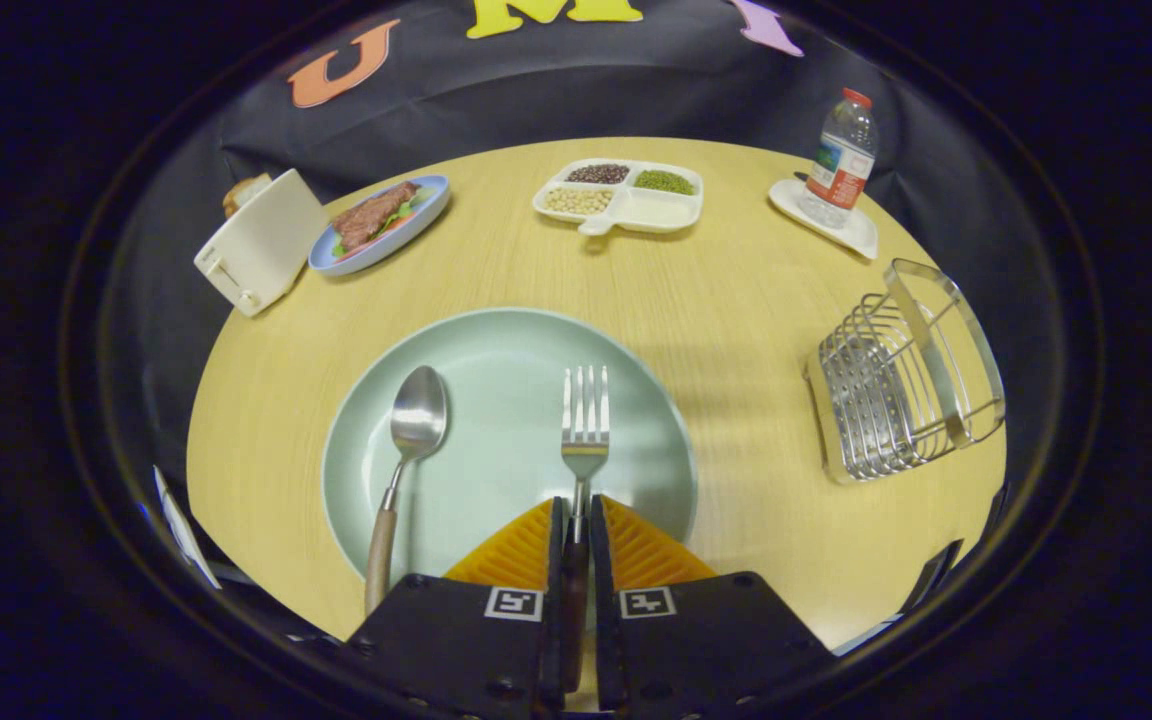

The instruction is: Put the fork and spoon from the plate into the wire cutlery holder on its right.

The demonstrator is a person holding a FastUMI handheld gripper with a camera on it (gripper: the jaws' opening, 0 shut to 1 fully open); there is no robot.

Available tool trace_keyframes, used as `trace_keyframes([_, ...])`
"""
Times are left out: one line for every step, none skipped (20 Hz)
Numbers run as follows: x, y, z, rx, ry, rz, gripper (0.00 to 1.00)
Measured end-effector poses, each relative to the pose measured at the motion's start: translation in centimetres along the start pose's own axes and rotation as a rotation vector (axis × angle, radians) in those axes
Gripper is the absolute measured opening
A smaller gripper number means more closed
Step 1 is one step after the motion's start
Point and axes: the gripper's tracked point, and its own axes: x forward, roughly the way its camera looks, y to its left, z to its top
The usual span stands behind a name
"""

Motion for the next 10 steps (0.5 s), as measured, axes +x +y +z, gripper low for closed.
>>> trace_keyframes([0.8,-0.2,0.0,-0.003,0.000,0.008,0.05])
trace_keyframes([0.8,-0.3,0.0,-0.008,0.000,0.008,0.05])
trace_keyframes([0.8,-0.2,-0.1,-0.008,0.001,0.011,0.05])
trace_keyframes([0.7,-0.2,-0.1,-0.008,0.001,0.015,0.04])
trace_keyframes([0.5,-0.4,-0.3,-0.009,0.001,0.011,0.04])
trace_keyframes([0.3,-0.5,-0.3,-0.007,-0.003,0.009,0.04])
trace_keyframes([0.0,-0.5,-0.2,-0.005,-0.006,0.009,0.04])
trace_keyframes([-0.2,-0.5,-0.2,-0.011,-0.017,0.005,0.04])
trace_keyframes([-0.5,-0.5,-0.2,-0.018,-0.025,0.002,0.04])
trace_keyframes([-0.9,-0.5,-0.2,-0.023,-0.032,0.005,0.04])
